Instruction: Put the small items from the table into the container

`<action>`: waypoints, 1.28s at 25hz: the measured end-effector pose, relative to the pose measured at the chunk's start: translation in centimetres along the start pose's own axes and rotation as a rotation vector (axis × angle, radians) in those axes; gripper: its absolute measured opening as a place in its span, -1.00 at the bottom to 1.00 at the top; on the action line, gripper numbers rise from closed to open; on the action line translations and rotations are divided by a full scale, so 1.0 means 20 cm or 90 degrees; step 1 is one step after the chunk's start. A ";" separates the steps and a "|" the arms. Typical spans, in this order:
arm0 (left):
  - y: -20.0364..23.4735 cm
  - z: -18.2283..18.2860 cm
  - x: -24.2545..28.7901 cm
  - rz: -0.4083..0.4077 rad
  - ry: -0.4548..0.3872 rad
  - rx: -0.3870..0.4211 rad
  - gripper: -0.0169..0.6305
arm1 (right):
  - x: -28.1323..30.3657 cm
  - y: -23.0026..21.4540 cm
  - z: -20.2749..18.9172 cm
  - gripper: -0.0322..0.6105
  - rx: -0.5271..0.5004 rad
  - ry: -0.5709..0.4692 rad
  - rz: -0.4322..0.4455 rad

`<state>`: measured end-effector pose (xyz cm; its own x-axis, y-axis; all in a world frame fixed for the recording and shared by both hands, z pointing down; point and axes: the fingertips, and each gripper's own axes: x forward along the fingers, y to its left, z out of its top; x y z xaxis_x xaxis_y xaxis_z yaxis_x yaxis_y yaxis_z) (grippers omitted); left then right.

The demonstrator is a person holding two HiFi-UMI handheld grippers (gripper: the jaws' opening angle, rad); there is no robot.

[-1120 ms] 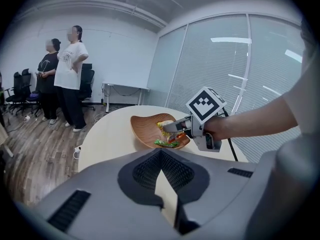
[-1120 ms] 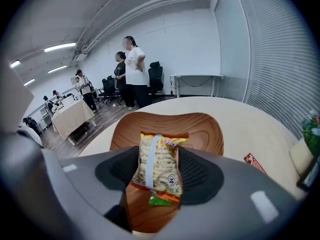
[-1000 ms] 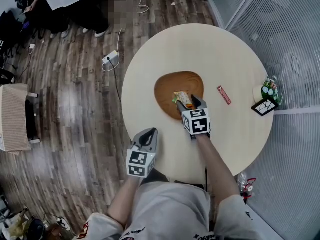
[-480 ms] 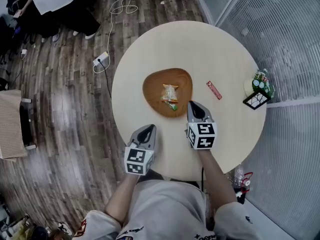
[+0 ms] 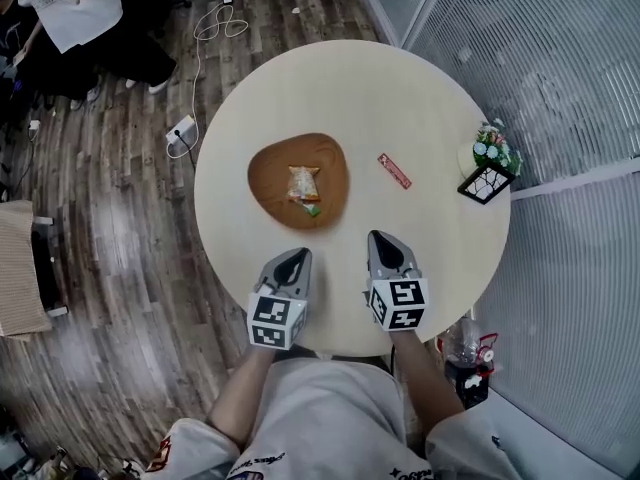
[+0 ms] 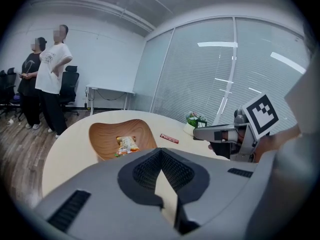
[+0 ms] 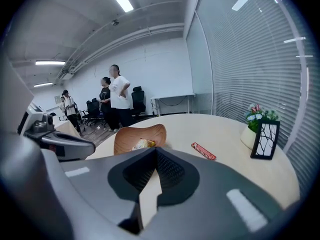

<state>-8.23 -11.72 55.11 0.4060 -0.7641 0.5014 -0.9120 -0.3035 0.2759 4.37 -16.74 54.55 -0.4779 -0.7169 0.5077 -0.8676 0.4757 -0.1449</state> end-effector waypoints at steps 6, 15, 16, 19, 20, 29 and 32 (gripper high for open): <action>-0.16 -0.06 0.07 -0.012 0.013 0.020 -0.93 | -0.11 -0.03 -0.15 -0.89 0.011 0.027 0.005; -0.31 -0.07 0.11 -0.026 0.021 0.026 -0.93 | -0.20 -0.14 -0.20 -0.89 0.026 0.028 0.003; -0.32 -0.07 0.12 -0.025 0.020 0.026 -0.93 | -0.20 -0.17 -0.20 -0.89 0.025 0.025 0.003; -0.32 -0.08 0.13 -0.016 0.019 0.030 -0.93 | -0.14 -0.26 -0.18 -0.89 0.013 0.017 0.000; -0.31 -0.08 0.12 -0.012 0.021 0.031 -0.93 | -0.12 -0.29 -0.17 -0.89 0.009 0.015 -0.001; -0.23 -0.13 0.06 0.049 0.035 -0.008 -0.93 | 0.28 -0.66 -0.11 -0.76 -0.059 0.082 0.003; -0.18 -0.17 0.04 0.073 0.042 -0.016 -0.93 | 0.44 -0.75 -0.13 -0.60 -0.094 0.108 0.007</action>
<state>-4.48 -9.21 57.36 0.3033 -0.7533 0.5836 -0.9511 -0.2014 0.2343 13.60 -28.91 63.40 -0.4463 -0.6210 0.6444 -0.8269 0.5614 -0.0318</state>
